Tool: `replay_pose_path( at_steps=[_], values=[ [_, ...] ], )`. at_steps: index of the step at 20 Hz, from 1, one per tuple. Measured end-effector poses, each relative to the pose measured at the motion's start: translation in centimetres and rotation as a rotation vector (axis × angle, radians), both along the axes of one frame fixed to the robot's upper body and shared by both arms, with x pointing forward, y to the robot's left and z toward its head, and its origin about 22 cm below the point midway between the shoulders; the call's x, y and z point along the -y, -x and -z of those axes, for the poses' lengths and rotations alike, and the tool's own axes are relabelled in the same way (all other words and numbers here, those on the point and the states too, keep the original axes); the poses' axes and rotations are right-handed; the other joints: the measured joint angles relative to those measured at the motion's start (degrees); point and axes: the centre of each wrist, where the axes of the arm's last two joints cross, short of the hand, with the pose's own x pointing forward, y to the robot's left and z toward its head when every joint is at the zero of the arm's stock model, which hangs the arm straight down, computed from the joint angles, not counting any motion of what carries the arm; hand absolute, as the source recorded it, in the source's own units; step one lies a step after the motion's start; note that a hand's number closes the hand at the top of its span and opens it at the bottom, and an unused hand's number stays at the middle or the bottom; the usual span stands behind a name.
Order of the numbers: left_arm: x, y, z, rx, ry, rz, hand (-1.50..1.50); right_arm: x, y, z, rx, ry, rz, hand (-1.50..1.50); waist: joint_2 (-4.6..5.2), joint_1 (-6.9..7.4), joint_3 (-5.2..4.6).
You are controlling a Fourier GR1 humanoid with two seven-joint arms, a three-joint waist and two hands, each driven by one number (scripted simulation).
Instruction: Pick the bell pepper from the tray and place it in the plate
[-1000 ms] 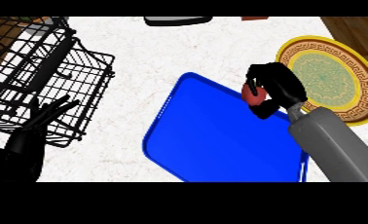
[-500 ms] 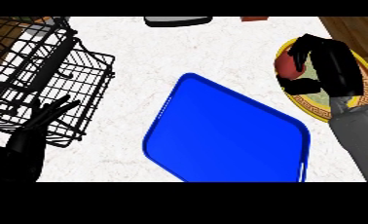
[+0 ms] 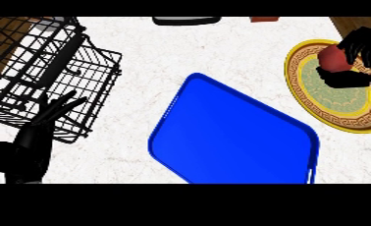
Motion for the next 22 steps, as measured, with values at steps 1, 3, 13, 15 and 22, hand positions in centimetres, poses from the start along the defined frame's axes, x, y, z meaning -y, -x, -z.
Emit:
replay_pose_path(
  at_steps=[1, 3, 13, 15, 22],
  values=[
    [0.1, -0.1, 0.0, 0.0, 0.001, 0.008, 0.0, 0.4, -0.2, 0.1, -0.007, 0.0, 0.014, 1.5, 0.07, 0.31, -0.01],
    [0.2, -0.3, -0.1, -0.003, 0.003, 0.02, 0.0, 1.5, -0.4, 0.4, -0.03, 0.0, 0.041, 1.5, 0.19, 0.8, -0.03],
    [0.9, -1.0, -0.3, 0.007, -0.002, 0.044, 0.0, 6.6, -0.9, 3.5, -0.212, 0.009, 0.094, 1.5, 0.67, 2.5, 0.0],
    [1.1, -1.1, -0.2, 0.016, -0.001, 0.039, 0.0, 7.3, -1.0, 4.2, -0.262, -0.006, 0.08, 1.5, 0.72, 2.63, 0.04],
    [1.4, -1.3, -0.4, 0.014, -0.002, 0.041, 0.0, 9.7, -0.7, 6.7, -0.488, -0.038, 0.026, -1.5, 0.92, 3.21, -0.05]
  ],
)
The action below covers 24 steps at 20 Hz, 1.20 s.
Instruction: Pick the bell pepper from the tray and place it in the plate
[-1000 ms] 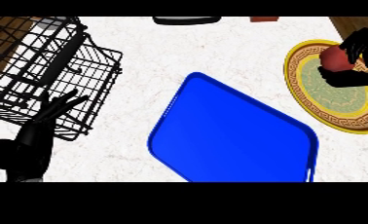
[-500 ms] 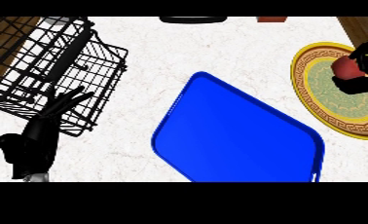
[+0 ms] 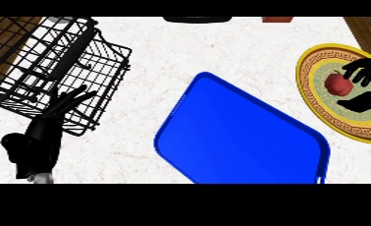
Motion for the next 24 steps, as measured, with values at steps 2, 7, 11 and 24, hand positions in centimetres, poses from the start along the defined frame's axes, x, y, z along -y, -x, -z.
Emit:
replay_pose_path(
  at_steps=[2, 7, 11, 24],
  values=[
    [-0.1, 0.0, 0.0, -0.01, 0.002, 0.005, 0.0, 0.3, -0.2, -0.3, -0.015, -0.022, -0.042, -1.5, -0.15, -0.1, -0.02],
    [-0.5, 0.3, 0.1, -0.017, 0.007, 0.003, 0.0, 1.2, -0.4, -0.5, 0.096, -0.194, -0.142, -1.5, -0.43, -0.87, 0.01],
    [-0.8, 0.7, 0.2, -0.018, 0.008, -0.017, 0.0, 2.2, -0.6, -1.3, 0.266, -0.431, -0.153, -1.5, -0.52, -1.76, 0.05],
    [-0.5, 0.5, 0.3, -0.008, 0.0, -0.019, 0.0, 7.6, 2.9, 0.4, 0.395, -0.789, -0.15, -1.5, -0.45, -1.22, 0.07]
  ],
)
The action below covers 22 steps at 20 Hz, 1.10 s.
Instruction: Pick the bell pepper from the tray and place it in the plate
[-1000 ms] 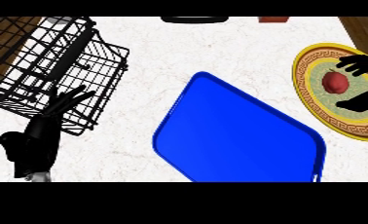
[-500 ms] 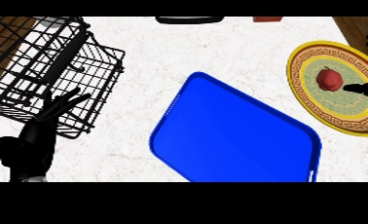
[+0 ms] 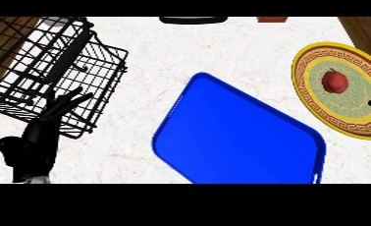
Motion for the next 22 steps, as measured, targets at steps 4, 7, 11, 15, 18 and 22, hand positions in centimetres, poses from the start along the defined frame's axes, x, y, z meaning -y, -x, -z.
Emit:
replay_pose_path(
  at_steps=[4, 7, 11, 15, 18, 22],
  values=[
    [0.0, -0.1, 0.0, -0.005, 0.002, 0.01, 0.0, 0.6, 0.7, 0.6, 0.023, -0.014, -0.028, -1.5, -0.06, 0.23, -0.03],
    [0.1, -0.2, 0.1, 0.004, -0.001, 0.012, 0.0, 0.8, 1.0, 1.0, 0.028, -0.013, -0.021, -1.5, -0.06, 0.37, 0.05],
    [0.2, -0.3, 0.1, 0.003, -0.004, 0.01, 0.0, 0.7, 1.2, 1.9, 0.02, 0.01, 0.001, -1.5, -0.06, 0.58, -0.03],
    [0.3, -0.3, 0.0, 0.001, -0.003, 0.009, 0.0, 0.9, 1.6, 2.3, 0.007, 0.044, 0.026, -1.5, -0.03, 0.68, -0.07],
    [0.3, -0.4, 0.0, 0.0, -0.002, 0.015, 0.0, 0.7, 1.6, 2.9, -0.001, 0.06, 0.046, -1.5, -0.01, 0.82, -0.07],
    [0.5, -0.3, 0.1, 0.003, -0.009, 0.006, 0.0, 0.9, 1.9, 3.4, -0.011, 0.077, 0.068, -1.5, 0.01, 0.82, -0.02]
  ],
)
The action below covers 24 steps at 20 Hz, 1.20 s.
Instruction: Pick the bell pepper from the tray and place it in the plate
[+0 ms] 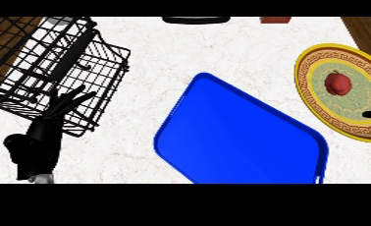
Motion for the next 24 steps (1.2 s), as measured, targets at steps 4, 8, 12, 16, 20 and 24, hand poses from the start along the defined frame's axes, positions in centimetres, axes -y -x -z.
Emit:
replay_pose_path(
  at_steps=[4, 8, 12, 16, 20, 24],
  values=[
    [-0.2, 0.0, 0.0, 0.001, 0.008, 0.01, 0.0, 0.6, 0.7, 0.2, -0.017, 0.025, 0.03, -1.5, 0.0, -0.02, -0.06],
    [-0.1, 0.0, -0.1, -0.001, 0.008, 0.014, 0.0, 1.4, 1.3, 0.0, -0.023, 0.038, 0.056, -1.5, 0.16, 0.16, -0.02],
    [-0.2, 0.0, -0.1, 0.002, 0.009, 0.015, 0.0, 2.4, 2.3, 0.0, -0.021, 0.051, 0.082, -1.5, 0.15, 0.02, -0.01],
    [-0.2, 0.0, -0.2, -0.002, 0.014, 0.021, 0.0, 3.4, 3.4, -0.2, -0.025, 0.063, 0.116, -1.5, 0.33, 0.19, -0.05],
    [-0.1, 0.0, -0.3, -0.003, 0.014, 0.02, 0.0, 4.2, 4.3, -0.4, -0.008, 0.054, 0.142, -1.5, 0.41, 0.27, -0.06],
    [-0.2, 0.0, -0.3, -0.001, 0.017, 0.03, 0.0, 4.6, 5.0, -0.1, 0.005, 0.048, 0.175, -1.5, 0.49, 0.37, -0.02]
  ],
)
